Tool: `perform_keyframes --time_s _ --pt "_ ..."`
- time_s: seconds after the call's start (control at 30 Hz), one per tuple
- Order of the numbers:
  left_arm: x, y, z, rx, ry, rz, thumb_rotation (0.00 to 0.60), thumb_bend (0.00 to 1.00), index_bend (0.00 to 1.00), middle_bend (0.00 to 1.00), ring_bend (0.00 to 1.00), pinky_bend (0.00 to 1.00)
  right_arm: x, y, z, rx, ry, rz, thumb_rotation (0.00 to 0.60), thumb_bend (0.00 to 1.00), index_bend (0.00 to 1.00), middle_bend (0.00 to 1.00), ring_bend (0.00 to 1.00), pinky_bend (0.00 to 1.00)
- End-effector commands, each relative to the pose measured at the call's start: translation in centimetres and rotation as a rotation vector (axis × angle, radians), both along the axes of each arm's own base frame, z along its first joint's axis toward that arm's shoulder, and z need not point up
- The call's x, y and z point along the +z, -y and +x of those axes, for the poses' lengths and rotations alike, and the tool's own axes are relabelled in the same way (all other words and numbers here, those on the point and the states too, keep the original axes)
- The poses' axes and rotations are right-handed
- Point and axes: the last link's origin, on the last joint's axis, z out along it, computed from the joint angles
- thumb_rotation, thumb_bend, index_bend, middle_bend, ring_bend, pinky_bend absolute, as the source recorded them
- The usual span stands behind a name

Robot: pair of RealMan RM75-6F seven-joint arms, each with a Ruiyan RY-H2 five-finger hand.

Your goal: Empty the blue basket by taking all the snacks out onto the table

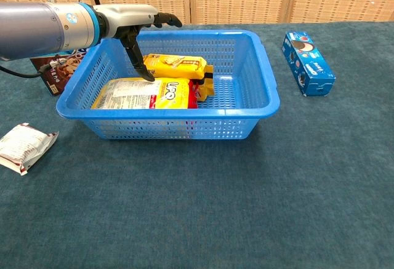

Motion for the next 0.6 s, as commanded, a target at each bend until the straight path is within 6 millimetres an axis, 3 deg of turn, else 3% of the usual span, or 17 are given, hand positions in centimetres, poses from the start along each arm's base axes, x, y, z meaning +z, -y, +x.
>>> perform_keyframes --time_s 0.03,0.23,0.47,0.6 --pt "-0.5 -0.1 0.1 0.001 -0.006 -0.002 0.6 0.1 0.0 0.0 0.0 0.02 0.0 0.1 0.0 0.0 0.0 0.002 0.6 0.0 0.0 0.0 0.0 0.0" --pt "-1.9 -0.5 0.7 -0.004 -0.004 -0.003 0.6 0.12 0.03 0.01 0.01 0.14 -0.1 0.2 -0.1 -0.003 0.002 0.007 0.6 0.0 0.0 0.0 0.0 0.0" --pt "-2.7 -0.8 1.0 -0.015 -0.006 0.015 0.6 0.22 0.32 0.24 0.26 0.38 -0.2 0.4 -0.2 -0.008 0.003 0.012 0.6 0.0 0.0 0.0 0.0 0.0" --pt "-2.9 -0.7 1.0 -0.02 0.004 0.021 0.6 0.24 0.45 0.35 0.36 0.45 -0.2 0.4 -0.3 -0.01 0.005 0.012 0.6 0.0 0.0 0.0 0.0 0.0"
